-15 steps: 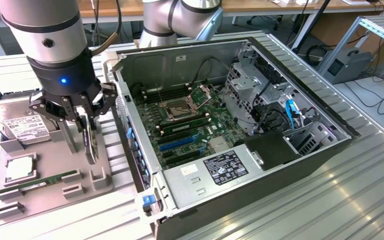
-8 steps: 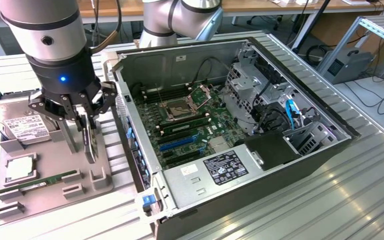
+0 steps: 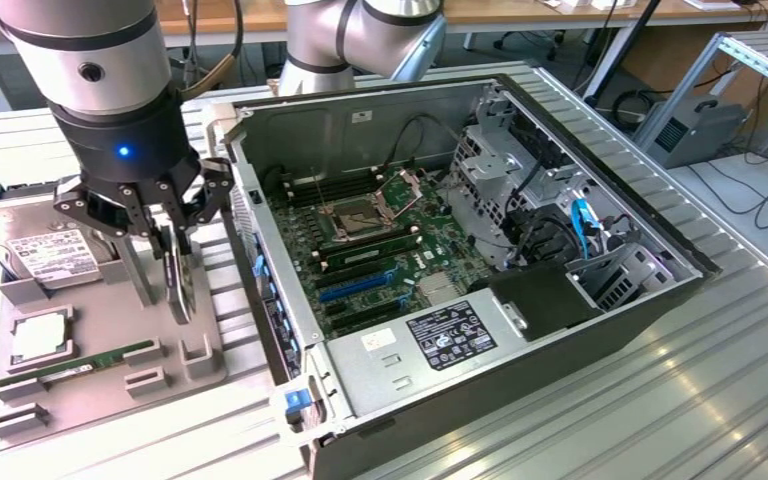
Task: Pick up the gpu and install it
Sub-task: 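Pick up the gpu and move the gpu toward the slot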
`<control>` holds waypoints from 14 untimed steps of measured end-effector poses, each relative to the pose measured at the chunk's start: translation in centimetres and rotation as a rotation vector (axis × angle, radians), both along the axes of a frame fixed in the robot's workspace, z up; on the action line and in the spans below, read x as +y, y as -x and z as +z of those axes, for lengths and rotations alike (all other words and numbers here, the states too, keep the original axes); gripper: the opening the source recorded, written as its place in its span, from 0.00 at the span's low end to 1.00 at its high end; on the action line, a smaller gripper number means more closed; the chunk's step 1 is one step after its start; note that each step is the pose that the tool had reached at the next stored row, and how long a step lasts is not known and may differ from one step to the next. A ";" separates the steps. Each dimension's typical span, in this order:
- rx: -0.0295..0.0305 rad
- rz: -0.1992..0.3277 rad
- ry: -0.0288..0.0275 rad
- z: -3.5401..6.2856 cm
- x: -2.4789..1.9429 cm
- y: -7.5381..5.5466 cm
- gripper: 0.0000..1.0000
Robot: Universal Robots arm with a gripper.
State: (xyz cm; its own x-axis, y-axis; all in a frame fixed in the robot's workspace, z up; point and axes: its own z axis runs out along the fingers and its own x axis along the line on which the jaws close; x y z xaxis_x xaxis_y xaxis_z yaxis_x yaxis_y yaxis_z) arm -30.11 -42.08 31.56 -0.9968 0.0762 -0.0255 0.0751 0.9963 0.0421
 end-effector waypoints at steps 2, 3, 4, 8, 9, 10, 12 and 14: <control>0.0000 0.000 0.0000 0.13 0.00 0.0 0.27; 0.0000 0.000 0.0000 0.21 0.00 0.0 0.27; 0.0000 0.000 0.0000 0.28 0.00 0.0 0.27; 0.0001 0.000 -0.0001 0.57 0.00 0.0 0.27; 0.0001 0.000 -0.0001 0.64 0.00 0.0 0.27; 0.0000 0.000 -0.0002 0.71 0.00 0.0 0.27; 0.0000 0.000 -0.0003 0.83 0.00 0.0 0.27; 0.0000 0.000 -0.0003 0.97 0.00 0.0 0.27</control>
